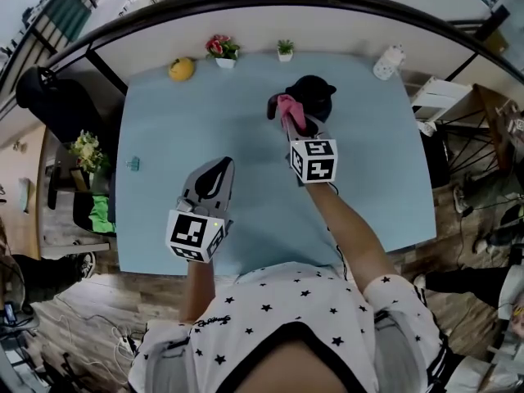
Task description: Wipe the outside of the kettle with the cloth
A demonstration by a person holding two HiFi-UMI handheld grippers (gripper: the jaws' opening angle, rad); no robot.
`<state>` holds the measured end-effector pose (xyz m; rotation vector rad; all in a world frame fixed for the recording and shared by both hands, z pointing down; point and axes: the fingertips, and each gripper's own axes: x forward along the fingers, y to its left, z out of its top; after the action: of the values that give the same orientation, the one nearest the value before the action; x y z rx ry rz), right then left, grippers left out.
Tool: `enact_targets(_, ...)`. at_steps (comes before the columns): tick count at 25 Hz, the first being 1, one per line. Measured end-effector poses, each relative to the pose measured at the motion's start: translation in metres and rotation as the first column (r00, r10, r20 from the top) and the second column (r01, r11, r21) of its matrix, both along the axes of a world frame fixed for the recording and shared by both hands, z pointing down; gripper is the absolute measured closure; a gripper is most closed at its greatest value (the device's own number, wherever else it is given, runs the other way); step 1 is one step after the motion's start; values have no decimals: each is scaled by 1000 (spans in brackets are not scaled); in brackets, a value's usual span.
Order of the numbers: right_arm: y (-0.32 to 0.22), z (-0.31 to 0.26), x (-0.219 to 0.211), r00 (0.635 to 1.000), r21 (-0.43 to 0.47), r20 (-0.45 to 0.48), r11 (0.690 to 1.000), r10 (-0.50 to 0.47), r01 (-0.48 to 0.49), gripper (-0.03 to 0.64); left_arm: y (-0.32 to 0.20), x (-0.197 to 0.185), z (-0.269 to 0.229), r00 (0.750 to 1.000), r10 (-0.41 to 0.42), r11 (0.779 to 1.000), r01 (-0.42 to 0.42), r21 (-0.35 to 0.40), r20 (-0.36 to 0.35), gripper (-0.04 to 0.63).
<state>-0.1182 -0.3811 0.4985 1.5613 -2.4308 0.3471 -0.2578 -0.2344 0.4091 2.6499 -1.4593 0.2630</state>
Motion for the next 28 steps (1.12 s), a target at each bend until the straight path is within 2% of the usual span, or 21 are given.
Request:
enact_targets(9,-1,-3,22,999,0,16,999,43,-43,558,-1,-2,5,1000,-4,1000,4,-15,9,565)
enact_targets(28,-6,-7,105,992,8,30,992,124,-124,558,-1,44,2,1000,9,1000,-8,-15,23,565)
